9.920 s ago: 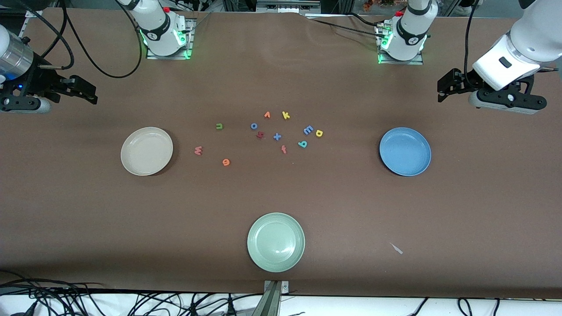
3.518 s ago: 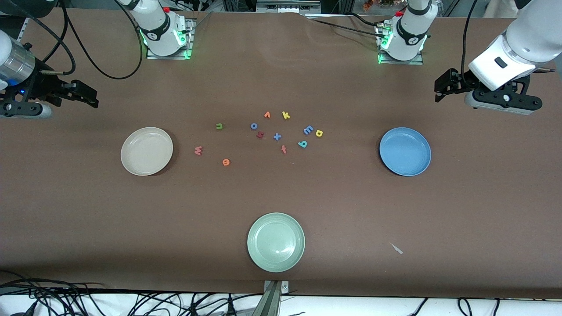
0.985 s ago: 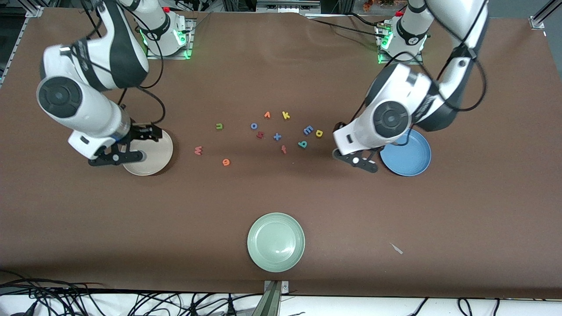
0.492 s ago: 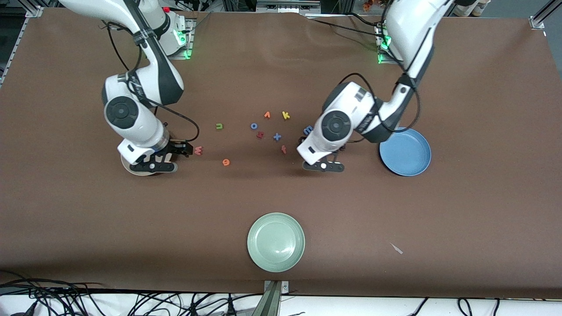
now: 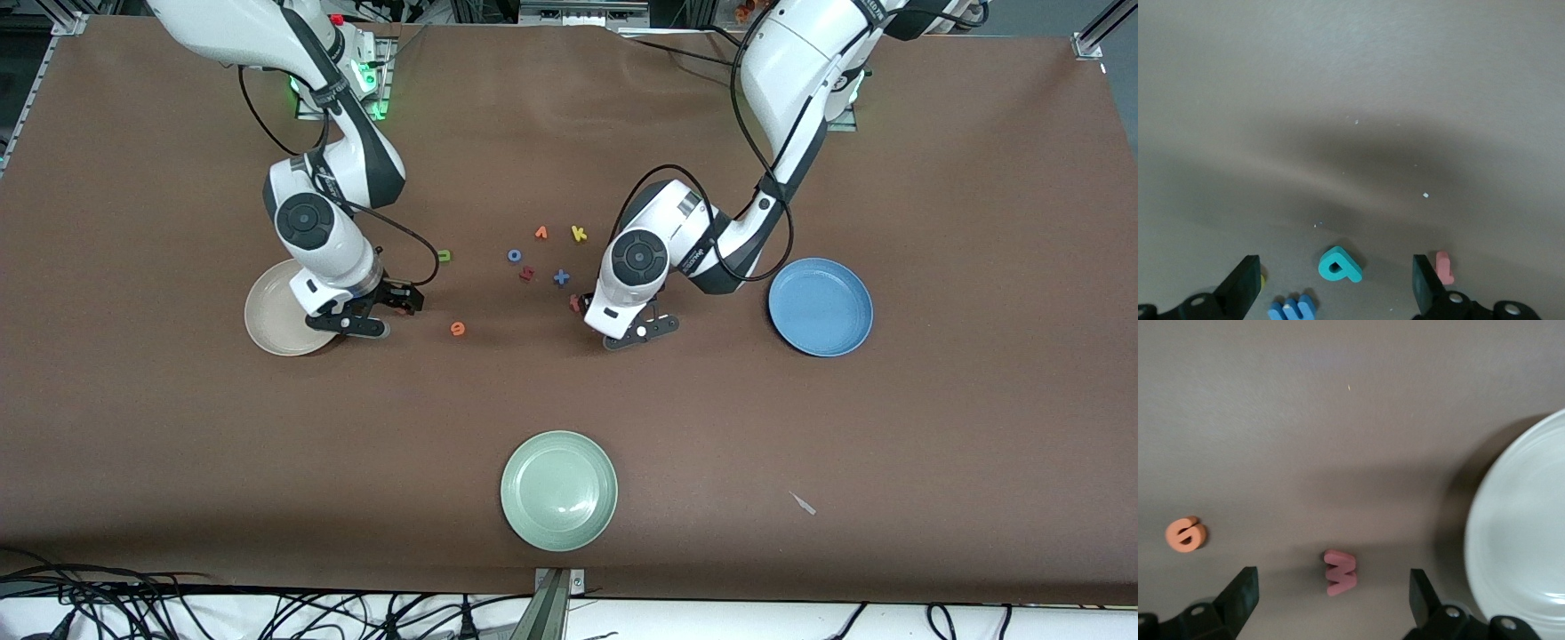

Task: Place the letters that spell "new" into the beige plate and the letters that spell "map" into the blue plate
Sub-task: 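Grasp the pink w with the right gripper while the left gripper grasps teal p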

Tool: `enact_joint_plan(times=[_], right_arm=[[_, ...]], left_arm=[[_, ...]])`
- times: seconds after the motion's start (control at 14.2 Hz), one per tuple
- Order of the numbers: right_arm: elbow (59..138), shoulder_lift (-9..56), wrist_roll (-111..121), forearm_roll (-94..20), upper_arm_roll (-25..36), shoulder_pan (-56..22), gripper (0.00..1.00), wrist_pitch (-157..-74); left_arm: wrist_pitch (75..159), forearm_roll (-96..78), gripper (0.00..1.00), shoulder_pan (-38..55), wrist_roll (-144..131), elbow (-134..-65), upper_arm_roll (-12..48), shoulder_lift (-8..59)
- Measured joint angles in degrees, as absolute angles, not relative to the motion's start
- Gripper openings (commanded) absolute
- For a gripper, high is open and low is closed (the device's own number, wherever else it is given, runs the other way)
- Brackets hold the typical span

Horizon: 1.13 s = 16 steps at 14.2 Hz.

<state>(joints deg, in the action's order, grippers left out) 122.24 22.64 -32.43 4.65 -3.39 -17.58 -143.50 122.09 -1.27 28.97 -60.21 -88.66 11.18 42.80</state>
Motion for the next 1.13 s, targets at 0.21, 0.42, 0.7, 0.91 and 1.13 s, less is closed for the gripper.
enact_joint_plan(times=[0.21, 0.42, 0.7, 0.91, 1.13], right_arm=[[122.8, 24.4, -33.4, 4.6, -3.6, -17.6, 0.99, -144.9], [122.9, 26.0, -33.5, 4.6, -4.1, -17.6, 0.92, -145.6], [122.9, 26.8, -33.6, 4.6, -4.4, -17.6, 0.64, -145.8], [122.9, 26.8, -33.6, 4.6, -4.4, -17.6, 0.46, -145.8], [122.9, 26.8, -33.6, 4.6, -4.4, -17.6, 0.32, -145.9]], left_arm=[[126.1, -1.3, 0.72, 30.0, -66.7, -90.8, 11.2, 43.6], [128.8, -1.3, 0.65, 30.9, -69.3, -92.8, 11.2, 44.0], [129.2, -1.3, 0.49, 30.9, -69.6, -92.9, 11.2, 43.9], [129.3, -1.3, 0.44, 30.9, -69.9, -93.0, 11.2, 43.8], [129.3, -1.3, 0.32, 30.9, -70.1, -93.3, 11.2, 43.5]])
